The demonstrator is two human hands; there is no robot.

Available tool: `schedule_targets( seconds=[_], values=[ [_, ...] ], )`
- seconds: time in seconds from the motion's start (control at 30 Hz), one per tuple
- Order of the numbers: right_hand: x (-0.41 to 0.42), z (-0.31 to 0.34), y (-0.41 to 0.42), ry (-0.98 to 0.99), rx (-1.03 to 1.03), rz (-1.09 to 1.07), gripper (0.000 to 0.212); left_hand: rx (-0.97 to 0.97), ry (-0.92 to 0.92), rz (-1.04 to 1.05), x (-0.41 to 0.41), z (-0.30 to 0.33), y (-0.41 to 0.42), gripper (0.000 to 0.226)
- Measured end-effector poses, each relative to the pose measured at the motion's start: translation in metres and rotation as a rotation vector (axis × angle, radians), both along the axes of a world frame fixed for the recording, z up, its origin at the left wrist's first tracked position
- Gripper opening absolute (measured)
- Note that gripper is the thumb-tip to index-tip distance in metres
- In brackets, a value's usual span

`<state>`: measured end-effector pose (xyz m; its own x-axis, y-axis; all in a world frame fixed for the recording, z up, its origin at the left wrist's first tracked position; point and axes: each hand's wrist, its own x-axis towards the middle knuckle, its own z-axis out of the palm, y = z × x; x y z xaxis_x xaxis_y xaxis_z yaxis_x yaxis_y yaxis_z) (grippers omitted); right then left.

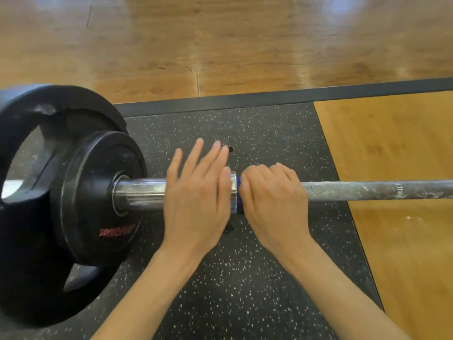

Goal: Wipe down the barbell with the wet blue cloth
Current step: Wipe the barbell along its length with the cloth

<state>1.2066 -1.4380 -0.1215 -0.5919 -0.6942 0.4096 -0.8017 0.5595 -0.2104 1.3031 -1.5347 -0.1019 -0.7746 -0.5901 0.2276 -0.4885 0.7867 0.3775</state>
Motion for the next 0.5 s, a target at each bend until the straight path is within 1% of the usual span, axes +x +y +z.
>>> schedule_targets(
  seconds=[0.07,0.1,0.17,0.23,0.27,0.33,0.43,0.5],
  values=[
    [0.005,0.004,-0.004,0.008,-0.009,-0.089,0.039,-0.015,-0.014,-0.011,-0.007,-0.002,0.005,0.053],
    [0.009,0.001,0.003,0.006,0.001,-0.069,0.039,-0.020,-0.018,-0.016,-0.005,-0.003,0.006,0.053],
    [0.019,-0.006,0.027,-0.022,-0.013,0.028,0.032,-0.033,-0.022,-0.032,0.002,-0.005,0.011,0.051],
    [0.024,-0.005,0.036,-0.017,-0.025,0.055,0.029,-0.052,-0.032,-0.043,0.007,-0.004,0.016,0.051],
    [0.025,-0.004,0.032,-0.003,0.004,0.054,0.029,-0.059,-0.039,-0.042,0.010,-0.004,0.020,0.051],
    [0.026,-0.001,0.024,0.042,0.060,0.033,0.035,-0.071,-0.045,-0.050,0.016,-0.004,0.024,0.051],
    [0.010,-0.003,0.046,0.132,0.131,0.045,0.048,-0.075,-0.028,-0.069,0.024,-0.005,0.028,0.051],
    [0.014,-0.003,0.054,0.083,0.096,-0.002,0.046,-0.068,-0.021,-0.068,0.027,-0.005,0.032,0.053]
  ],
)
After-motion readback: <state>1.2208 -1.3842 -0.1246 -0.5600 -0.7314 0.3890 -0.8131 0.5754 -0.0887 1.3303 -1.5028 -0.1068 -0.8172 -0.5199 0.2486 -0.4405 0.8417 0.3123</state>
